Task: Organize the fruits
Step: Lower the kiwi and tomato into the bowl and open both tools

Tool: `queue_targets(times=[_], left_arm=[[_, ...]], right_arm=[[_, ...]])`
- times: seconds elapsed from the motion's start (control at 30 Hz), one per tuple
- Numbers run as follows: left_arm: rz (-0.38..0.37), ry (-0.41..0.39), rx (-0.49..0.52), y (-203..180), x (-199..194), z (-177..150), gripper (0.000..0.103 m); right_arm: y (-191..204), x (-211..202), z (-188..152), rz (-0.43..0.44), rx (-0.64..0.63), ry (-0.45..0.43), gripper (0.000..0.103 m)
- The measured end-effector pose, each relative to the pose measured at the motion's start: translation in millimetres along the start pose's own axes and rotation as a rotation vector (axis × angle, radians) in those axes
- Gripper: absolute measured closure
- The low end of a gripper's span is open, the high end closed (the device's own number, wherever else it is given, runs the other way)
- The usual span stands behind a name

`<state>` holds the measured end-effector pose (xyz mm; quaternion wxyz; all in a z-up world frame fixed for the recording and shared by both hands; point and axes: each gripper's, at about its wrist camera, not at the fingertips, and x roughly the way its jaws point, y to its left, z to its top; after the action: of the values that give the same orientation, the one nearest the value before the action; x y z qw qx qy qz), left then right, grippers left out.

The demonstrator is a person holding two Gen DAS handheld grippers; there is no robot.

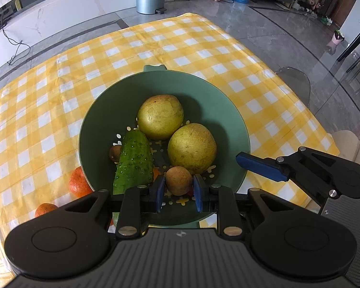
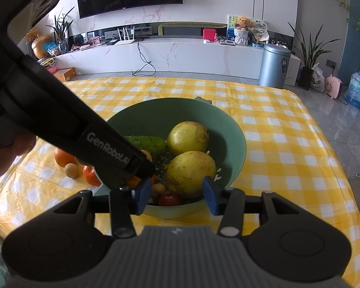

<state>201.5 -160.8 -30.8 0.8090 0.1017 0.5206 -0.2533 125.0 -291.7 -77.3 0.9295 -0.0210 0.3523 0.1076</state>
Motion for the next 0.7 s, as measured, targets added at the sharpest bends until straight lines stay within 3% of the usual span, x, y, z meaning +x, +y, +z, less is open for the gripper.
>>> queue_targets(times=[0.3, 0.5, 0.6, 0.7], left_arm=[[0.001, -0.02, -0.003, 1.8, -2.5, -2.9, 0.069], [-0.008, -0.058, -0.025, 6.2, -11.3, -5.6, 0.064], [-0.071, -0.085, -0.058, 12.1, -19.3, -8.1, 0.051], [-0.091, -0.125, -0.07, 14.6, -30.9, -12.9, 0.051]], right_arm=[[-1.1, -0.9, -0.3, 0.0, 0.012, -0.006, 0.057], [-0.7, -1.5, -0.7, -0.003, 0.009, -0.013, 0.051], [0.8, -2.8, -1.0, -0.006, -0.001, -0.019, 0.039], [0.7, -5.2, -1.1, -0.009, -0.001, -0.033, 0.039]])
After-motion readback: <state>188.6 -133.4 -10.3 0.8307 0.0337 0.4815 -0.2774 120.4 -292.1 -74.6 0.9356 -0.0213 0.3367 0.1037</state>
